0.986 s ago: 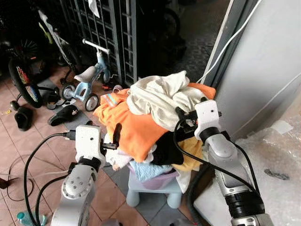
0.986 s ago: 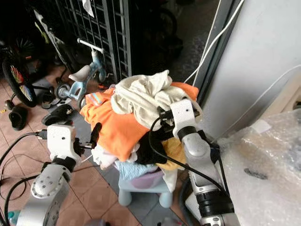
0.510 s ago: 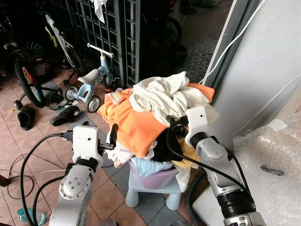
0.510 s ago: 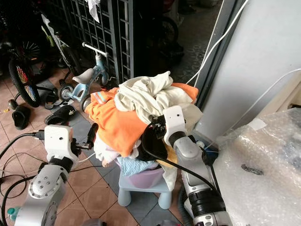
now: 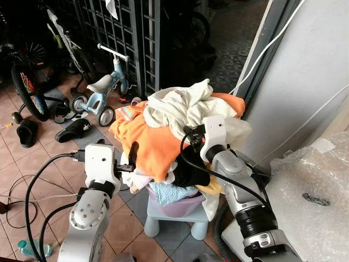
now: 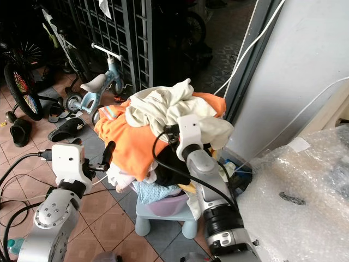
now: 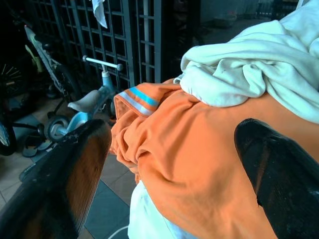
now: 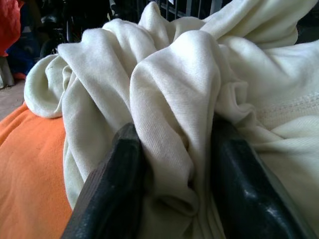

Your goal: Clothes washing

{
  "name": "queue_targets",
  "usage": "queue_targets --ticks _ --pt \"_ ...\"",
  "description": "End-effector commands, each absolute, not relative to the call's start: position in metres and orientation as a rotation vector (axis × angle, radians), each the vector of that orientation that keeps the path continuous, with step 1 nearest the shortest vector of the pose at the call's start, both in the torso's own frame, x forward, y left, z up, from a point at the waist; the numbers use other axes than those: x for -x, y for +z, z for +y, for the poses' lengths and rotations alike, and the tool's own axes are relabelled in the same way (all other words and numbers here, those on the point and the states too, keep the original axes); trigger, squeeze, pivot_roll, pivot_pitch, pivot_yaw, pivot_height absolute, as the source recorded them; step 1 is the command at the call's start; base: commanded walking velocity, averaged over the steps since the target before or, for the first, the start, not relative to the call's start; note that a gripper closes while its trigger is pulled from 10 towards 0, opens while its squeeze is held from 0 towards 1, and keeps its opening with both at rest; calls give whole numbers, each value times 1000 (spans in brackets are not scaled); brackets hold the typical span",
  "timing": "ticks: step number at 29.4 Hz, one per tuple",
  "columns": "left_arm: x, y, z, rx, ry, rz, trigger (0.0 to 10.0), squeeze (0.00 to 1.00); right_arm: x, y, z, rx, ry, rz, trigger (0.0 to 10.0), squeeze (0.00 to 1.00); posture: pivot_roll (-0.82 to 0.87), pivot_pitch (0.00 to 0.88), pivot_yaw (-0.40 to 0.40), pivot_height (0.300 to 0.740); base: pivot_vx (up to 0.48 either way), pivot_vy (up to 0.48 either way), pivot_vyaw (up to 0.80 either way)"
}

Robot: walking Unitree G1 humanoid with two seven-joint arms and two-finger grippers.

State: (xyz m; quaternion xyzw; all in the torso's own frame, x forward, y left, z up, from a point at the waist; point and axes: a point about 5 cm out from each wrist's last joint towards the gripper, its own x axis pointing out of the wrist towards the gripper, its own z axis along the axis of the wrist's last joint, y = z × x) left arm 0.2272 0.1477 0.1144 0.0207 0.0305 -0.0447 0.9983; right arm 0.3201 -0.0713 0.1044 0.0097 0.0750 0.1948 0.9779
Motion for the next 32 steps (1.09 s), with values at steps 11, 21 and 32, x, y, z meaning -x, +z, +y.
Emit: queue_targets --ticks 11,21,32 --pt "-228 108 145 -78 -70 107 10000 0 -318 94 -85 -45 352 197 0 0 25 0 -53 740 0 0 0" --pt "-230 105 142 -37 -84 152 10000 0 -322 122 -105 -134 278 24 0 0 23 0 -49 740 0 0 0" --pt "-232 109 144 -63 -68 124 10000 0 -313 168 -140 -44 186 -183 0 0 12 0 -46 740 0 0 0"
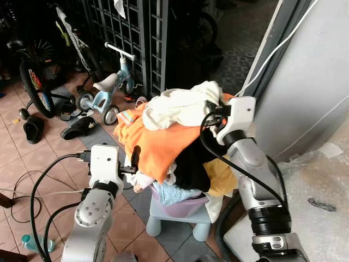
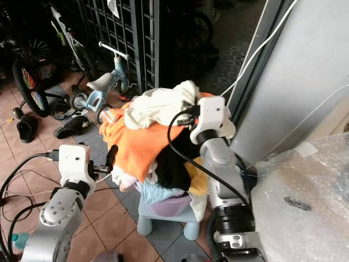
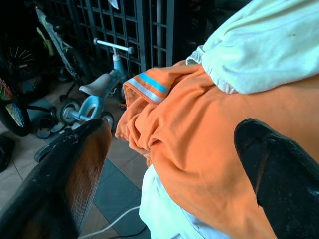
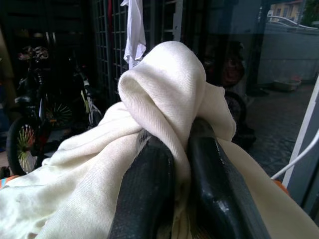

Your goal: Clothes washing

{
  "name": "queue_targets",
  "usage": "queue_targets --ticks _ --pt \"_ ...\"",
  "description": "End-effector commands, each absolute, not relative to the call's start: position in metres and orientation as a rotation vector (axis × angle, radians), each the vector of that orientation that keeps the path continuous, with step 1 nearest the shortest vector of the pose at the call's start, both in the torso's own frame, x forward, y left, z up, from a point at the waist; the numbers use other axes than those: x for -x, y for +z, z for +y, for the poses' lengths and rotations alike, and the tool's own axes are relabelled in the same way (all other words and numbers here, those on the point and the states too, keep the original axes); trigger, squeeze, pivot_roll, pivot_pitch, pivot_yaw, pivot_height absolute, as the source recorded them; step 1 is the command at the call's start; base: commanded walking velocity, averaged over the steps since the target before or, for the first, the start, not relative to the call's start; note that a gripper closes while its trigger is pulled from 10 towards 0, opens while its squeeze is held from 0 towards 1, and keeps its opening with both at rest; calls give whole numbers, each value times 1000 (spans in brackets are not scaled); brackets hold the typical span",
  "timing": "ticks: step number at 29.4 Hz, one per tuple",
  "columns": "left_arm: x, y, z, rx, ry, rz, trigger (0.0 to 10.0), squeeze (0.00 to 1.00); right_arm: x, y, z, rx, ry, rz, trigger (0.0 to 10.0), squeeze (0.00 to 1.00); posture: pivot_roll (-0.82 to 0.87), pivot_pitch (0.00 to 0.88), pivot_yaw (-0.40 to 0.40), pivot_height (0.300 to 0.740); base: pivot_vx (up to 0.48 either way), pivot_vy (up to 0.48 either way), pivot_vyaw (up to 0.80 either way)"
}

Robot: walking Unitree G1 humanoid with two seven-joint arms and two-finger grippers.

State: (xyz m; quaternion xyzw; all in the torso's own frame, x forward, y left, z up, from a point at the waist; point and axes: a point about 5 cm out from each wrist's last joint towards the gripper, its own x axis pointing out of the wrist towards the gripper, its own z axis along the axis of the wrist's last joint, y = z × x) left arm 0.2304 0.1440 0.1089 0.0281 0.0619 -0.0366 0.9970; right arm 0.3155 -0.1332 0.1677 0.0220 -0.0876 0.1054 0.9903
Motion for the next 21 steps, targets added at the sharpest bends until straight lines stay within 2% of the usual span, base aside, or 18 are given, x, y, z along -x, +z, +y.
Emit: queue_targets --ticks 1,3,4,8,21 --pt "-233 109 144 -63 -71 126 10000 0 -310 163 -145 -43 176 -165 0 0 6 0 -43 740 0 0 0" --pt "-234 108 143 -65 -82 128 10000 0 -305 153 -152 -7 160 -123 0 0 -2 0 -37 740 0 0 0" --pt "-234 109 142 -65 -93 124 10000 0 -302 147 -154 0 151 -89 9843 0 -5 0 -36 740 0 0 0" --pt "-236 110 140 -77 -108 115 10000 0 -294 136 -156 3 139 -40 10000 0 -10 0 -32 740 0 0 -475" --pt "-236 111 142 -89 -102 104 10000 0 -288 130 -143 1 183 -34 10000 0 4 0 -31 740 0 0 -750"
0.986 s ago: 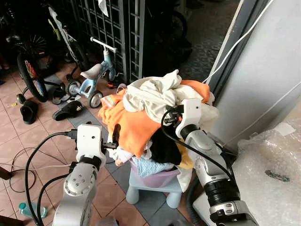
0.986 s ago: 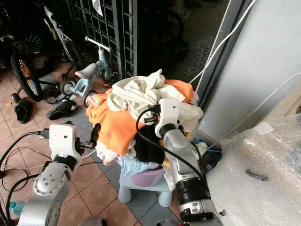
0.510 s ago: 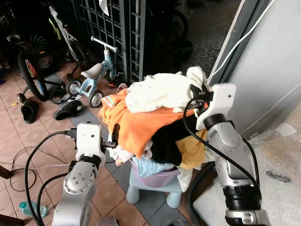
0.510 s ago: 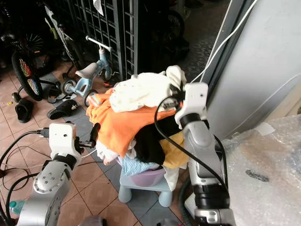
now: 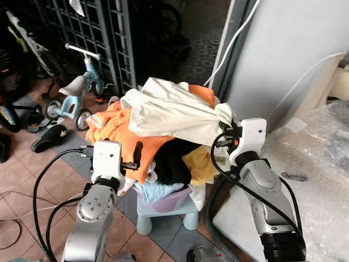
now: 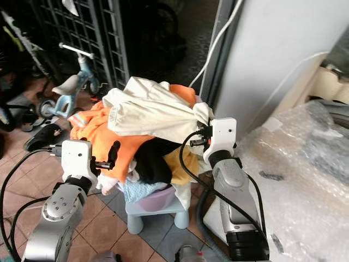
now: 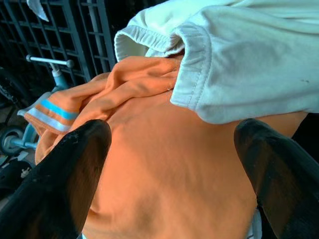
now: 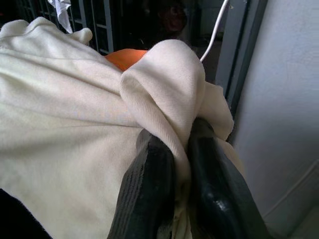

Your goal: Clothes washing

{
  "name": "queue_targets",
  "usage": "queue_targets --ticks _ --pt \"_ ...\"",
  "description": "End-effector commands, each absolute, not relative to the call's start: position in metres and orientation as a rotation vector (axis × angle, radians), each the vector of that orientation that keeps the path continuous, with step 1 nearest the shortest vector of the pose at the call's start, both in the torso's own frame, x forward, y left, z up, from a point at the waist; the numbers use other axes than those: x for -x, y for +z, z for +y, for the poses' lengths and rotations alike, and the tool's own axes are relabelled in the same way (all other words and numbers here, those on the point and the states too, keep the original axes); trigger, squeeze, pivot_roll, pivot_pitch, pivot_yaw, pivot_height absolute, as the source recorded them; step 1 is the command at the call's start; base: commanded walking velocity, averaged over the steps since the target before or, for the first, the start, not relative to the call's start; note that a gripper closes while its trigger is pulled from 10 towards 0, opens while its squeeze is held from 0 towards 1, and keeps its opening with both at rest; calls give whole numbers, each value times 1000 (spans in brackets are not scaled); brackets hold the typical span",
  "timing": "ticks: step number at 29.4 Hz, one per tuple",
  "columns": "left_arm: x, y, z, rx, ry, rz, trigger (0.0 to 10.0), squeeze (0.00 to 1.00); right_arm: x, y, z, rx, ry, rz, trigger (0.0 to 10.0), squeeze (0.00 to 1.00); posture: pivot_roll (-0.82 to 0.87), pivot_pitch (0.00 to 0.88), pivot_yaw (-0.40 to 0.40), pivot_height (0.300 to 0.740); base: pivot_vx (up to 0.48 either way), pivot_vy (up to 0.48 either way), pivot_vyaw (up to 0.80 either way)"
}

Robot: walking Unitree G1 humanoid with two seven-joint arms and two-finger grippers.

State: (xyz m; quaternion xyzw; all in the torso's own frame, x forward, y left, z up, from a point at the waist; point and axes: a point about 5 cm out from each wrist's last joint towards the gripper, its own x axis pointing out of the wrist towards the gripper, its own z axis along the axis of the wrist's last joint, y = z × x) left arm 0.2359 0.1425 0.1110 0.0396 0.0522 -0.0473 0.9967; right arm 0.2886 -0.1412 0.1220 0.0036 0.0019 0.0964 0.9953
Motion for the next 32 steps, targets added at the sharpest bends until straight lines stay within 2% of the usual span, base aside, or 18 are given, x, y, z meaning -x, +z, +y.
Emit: queue_targets --ticks 1,6,26,32 --pt "-236 111 142 -89 -102 104 10000 0 -288 130 -143 1 183 -34 10000 0 4 0 -31 740 0 0 -781" --pt "-236 110 142 -82 -100 107 10000 0 -289 130 -143 3 186 -39 10000 0 1 0 -29 740 -52 -96 -133" --pt "-238 110 141 -77 -99 104 10000 0 -292 128 -140 14 192 -32 10000 0 2 0 -30 740 -319 -267 0" --pt "-239 110 142 -82 -94 94 10000 0 -294 131 -142 23 161 -47 10000 0 -1 0 -26 740 -41 -87 -757"
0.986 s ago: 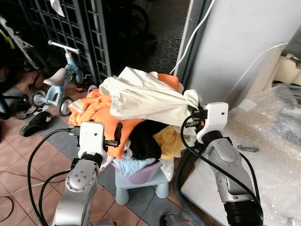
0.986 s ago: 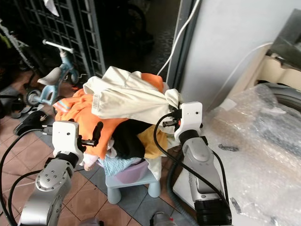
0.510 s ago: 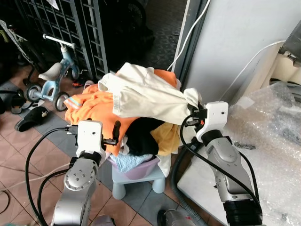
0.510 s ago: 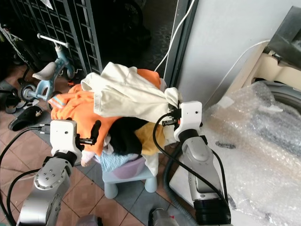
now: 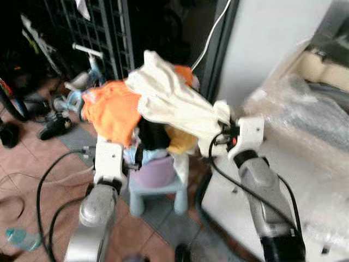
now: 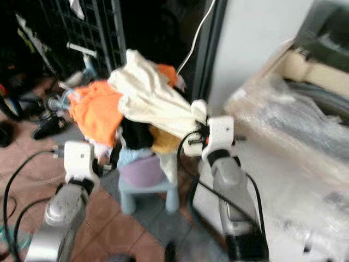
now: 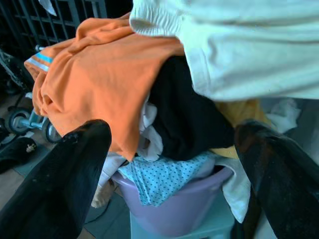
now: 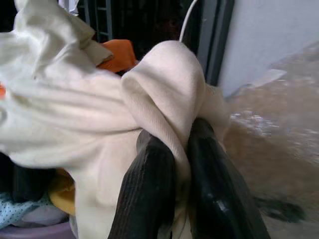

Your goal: Clothes washing

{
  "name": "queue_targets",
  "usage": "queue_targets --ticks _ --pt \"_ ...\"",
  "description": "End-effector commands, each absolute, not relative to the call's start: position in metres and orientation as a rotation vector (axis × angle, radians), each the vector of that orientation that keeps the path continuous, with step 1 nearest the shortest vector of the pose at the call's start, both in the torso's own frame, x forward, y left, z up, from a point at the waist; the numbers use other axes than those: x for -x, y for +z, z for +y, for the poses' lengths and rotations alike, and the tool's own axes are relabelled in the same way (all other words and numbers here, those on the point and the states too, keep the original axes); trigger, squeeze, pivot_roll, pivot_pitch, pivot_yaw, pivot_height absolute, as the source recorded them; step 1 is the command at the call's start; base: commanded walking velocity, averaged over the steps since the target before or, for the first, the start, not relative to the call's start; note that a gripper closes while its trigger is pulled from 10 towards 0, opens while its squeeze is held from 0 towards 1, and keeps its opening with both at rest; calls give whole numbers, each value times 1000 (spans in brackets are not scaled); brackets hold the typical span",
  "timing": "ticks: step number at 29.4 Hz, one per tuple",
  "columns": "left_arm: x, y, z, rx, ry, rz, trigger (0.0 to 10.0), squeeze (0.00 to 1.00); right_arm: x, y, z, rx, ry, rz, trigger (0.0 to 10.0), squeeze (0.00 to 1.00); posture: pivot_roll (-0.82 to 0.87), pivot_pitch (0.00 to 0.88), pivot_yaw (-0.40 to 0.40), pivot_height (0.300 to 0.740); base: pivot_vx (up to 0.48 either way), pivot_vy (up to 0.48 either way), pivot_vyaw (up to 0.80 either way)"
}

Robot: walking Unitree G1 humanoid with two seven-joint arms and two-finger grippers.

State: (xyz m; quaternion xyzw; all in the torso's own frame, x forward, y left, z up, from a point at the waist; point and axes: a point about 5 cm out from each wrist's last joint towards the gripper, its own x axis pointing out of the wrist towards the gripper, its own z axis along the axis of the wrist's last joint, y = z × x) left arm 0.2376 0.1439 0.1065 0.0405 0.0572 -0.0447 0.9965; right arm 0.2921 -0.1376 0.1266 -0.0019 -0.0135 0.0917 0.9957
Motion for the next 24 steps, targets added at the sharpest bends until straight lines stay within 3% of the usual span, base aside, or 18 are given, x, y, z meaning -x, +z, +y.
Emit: queue_targets --ticks 1,7,20,24 --pt "-240 112 141 -76 -101 79 10000 0 -294 132 -143 26 158 -53 10000 0 -2 0 -22 740 0 0 -781" --pt "-242 115 140 -49 -118 64 10000 0 -296 134 -143 37 160 -69 10000 0 -7 0 -17 740 0 0 -781" --pt "-247 116 151 -4 -73 50 10000 0 -301 140 -138 63 192 -106 10000 0 -7 0 -6 740 0 0 0" --pt "-249 117 151 -2 -77 47 10000 0 -309 154 -130 136 268 -182 10000 0 -17 0 8 740 347 0 0"
